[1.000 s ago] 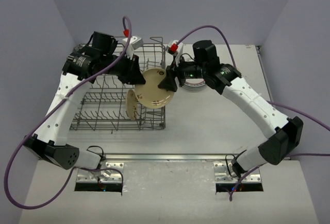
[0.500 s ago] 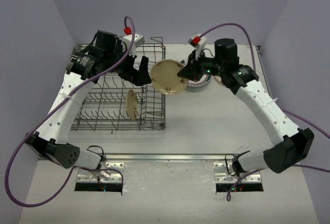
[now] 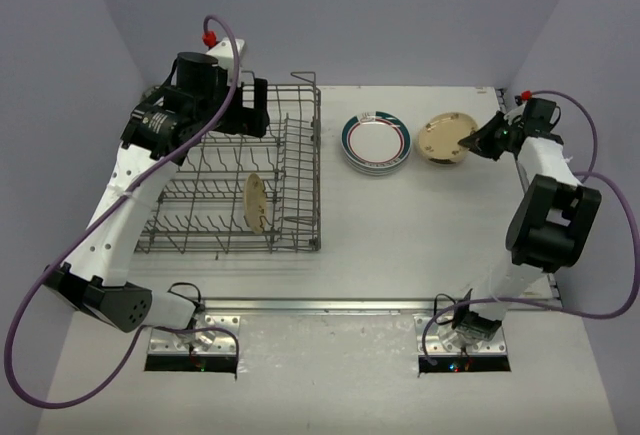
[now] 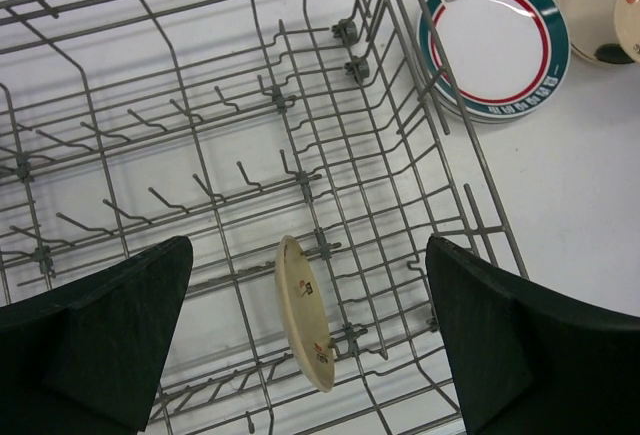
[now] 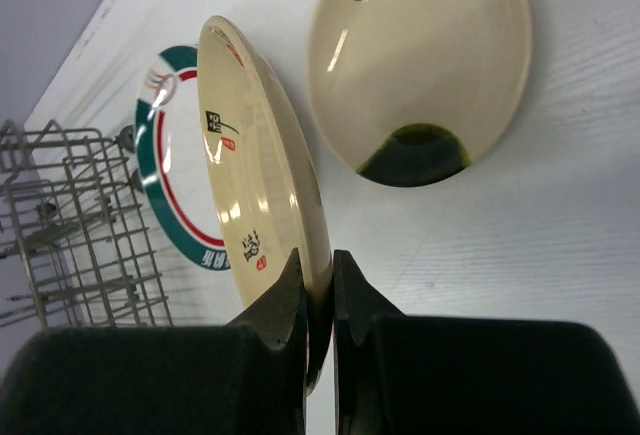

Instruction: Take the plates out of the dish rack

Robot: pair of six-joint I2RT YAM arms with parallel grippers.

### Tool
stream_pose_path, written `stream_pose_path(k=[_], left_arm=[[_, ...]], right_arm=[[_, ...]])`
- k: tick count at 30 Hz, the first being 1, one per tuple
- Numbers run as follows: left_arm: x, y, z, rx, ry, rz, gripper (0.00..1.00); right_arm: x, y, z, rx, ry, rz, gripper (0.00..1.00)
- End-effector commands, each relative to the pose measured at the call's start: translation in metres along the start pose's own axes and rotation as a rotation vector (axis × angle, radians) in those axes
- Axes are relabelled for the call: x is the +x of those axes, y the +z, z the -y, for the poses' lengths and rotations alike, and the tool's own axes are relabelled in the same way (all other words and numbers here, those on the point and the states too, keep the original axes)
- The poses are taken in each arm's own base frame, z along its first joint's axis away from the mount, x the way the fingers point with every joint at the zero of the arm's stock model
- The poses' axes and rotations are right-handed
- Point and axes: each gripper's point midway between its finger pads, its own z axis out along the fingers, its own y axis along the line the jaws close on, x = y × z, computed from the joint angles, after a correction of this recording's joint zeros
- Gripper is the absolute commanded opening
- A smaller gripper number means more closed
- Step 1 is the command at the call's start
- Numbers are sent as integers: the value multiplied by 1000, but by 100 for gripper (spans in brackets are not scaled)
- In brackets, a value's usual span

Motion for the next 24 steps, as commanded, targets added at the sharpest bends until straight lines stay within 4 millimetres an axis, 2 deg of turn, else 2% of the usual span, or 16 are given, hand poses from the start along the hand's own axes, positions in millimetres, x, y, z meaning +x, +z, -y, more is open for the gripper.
stream_pose_path(k=[1,5,11,14,15,17,18,20,22,24], left_arm=[[-6,0,-17,-98,-29,39,100],[2,3,-20,-114,-19,13,100],[14,9,-24,-133,-6,-28,100],[16,12,-26,-142,-4,-38,100],[16,12,-26,-144,-2,-40,100],[17,13,-28,-153,-1,-47,100],[17,13,-28,-155,-1,-48,100],[17,12,-30,-162,-1,-50,100],[19,12,-31,-171,-4,-63,100],[28,15,-35,-197,-19,-89,98]], right_arm=[[-33,22,0,2,85,81,0],[-38,47,19,37,105,70,0],[-40,67,37,54,108,62,0],[-37,76,42,45,111,37,8],[-35,79,42,35,111,20,17],[-32,79,42,35,103,2,44],[-33,77,42,41,96,5,57],[-36,68,44,83,61,24,77],[-38,58,56,168,20,58,86],[-45,42,59,227,-51,107,97]])
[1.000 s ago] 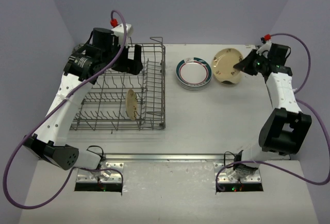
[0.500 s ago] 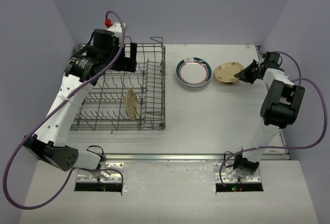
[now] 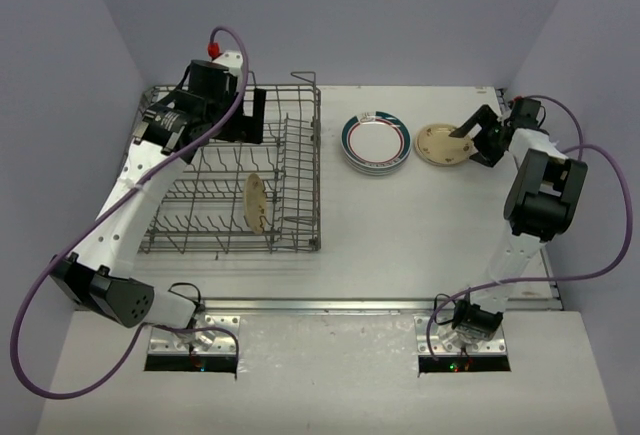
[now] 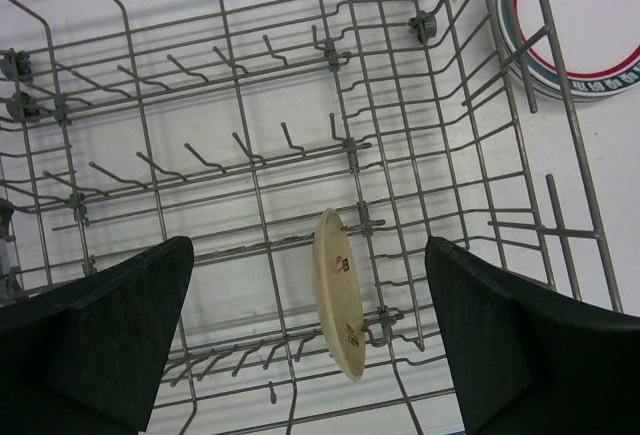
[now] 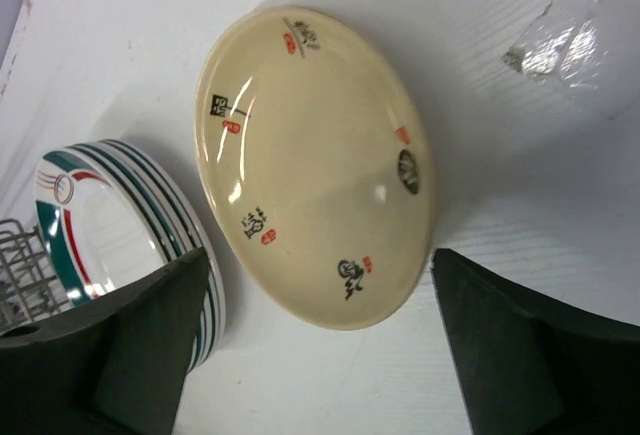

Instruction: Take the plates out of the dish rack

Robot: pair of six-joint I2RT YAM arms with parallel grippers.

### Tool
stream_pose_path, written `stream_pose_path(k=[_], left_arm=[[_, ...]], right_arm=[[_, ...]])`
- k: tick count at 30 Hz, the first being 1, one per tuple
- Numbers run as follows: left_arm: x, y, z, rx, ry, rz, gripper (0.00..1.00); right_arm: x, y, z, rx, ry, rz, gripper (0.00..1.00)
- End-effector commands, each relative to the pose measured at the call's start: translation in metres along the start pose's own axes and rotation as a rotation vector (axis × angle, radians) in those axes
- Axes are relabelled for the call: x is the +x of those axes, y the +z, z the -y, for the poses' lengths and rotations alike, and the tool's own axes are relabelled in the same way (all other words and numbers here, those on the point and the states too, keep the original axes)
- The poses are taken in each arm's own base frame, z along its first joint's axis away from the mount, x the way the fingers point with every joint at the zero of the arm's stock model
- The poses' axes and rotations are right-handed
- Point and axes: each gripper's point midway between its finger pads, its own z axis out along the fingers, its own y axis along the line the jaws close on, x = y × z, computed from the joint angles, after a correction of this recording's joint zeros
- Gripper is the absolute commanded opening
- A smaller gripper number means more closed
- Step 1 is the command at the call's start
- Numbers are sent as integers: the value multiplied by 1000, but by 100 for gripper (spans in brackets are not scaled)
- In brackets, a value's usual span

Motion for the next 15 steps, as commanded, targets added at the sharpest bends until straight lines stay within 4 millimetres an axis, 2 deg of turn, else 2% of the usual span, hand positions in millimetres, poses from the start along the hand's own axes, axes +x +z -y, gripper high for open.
stream_pose_path(k=[1,3,6,10,12,15], left_arm=[[5,2,-11,-70,-34,-18,95],[23,11,-15,-104,-44,-84,91],[61,23,-13,-113,-55,-216,88],[107,33,2,-36,-80,-351,84],[118,34,10,5,-88,-384,83],[131,35,17,43,-99,-427,79]], right_arm=[[-37,-48,-1,132,-177,186,98],[-44,-64,7,218,-224,237,99],[-44,-85,8,270,-295,276,99],[-38,-114,-10,228,-373,341,99],[-29,-125,-17,204,-411,356,99],[-20,-130,-21,190,-441,366,99]])
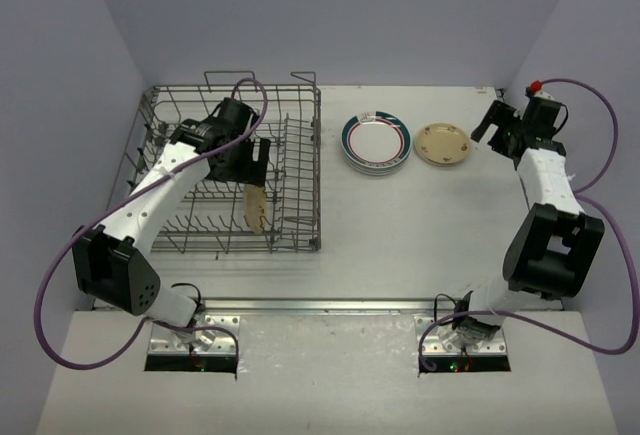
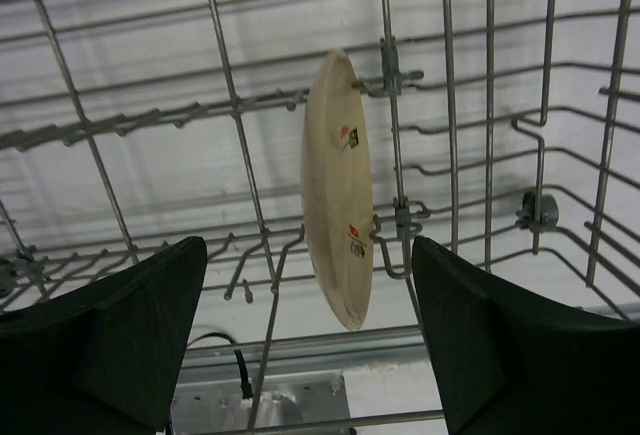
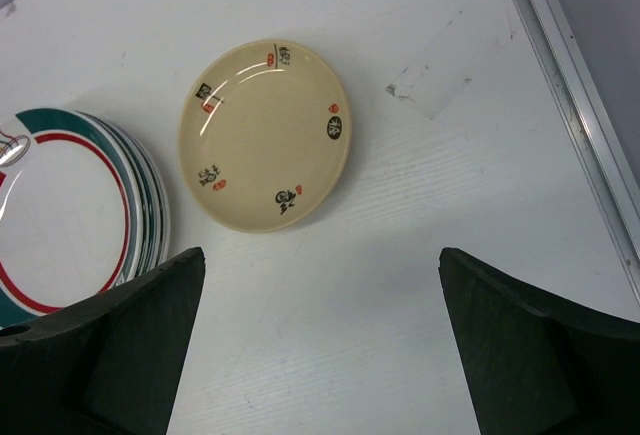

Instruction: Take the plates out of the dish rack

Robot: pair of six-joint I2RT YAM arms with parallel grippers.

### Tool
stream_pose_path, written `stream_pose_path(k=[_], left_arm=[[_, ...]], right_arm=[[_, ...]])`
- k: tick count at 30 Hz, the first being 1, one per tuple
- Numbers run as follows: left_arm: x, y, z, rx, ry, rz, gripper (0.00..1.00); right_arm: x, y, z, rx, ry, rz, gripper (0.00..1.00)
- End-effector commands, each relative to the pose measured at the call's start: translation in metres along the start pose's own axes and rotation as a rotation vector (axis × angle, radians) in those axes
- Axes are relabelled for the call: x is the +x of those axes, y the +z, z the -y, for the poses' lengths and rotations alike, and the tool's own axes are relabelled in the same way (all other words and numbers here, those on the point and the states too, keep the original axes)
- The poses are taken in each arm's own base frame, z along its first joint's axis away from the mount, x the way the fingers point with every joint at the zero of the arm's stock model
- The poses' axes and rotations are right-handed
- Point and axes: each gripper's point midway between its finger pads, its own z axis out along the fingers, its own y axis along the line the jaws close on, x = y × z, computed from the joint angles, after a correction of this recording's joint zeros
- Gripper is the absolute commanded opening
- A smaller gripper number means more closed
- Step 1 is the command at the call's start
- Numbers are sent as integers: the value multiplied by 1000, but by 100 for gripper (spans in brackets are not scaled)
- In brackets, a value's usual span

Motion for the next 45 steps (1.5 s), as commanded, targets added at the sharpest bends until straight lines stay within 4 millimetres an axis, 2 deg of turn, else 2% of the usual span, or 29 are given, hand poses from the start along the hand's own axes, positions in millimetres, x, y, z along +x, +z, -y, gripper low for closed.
stream_pose_path(k=[1,4,8,23,33,36,38,44,45], left_arm=[[4,-4,17,96,-41,-7,78],[12,3,19,103,-42,-33,72],[23,13,24,141,-47,-91,71],[34,45,42,212,-59,-232,63],[38,54,28,138,-55,-207,50],[38,53,26,128,-56,-196,46],[32,48,24,121,-54,-175,39],[22,35,20,111,-58,-115,35],[19,32,19,107,-58,-103,32]], right_arm=[[-4,-11,-5,-8,-88,63,99],[-3,-14,-8,-20,-89,66,99],[-5,-16,-13,-41,-76,66,99],[-1,-19,-22,-89,-68,61,99],[0,-19,-25,-105,-64,55,99],[0,-19,-26,-109,-64,52,99],[-2,-20,-26,-111,-65,59,99],[-6,-23,-30,-123,-62,64,99],[-6,-24,-30,-124,-60,64,99]])
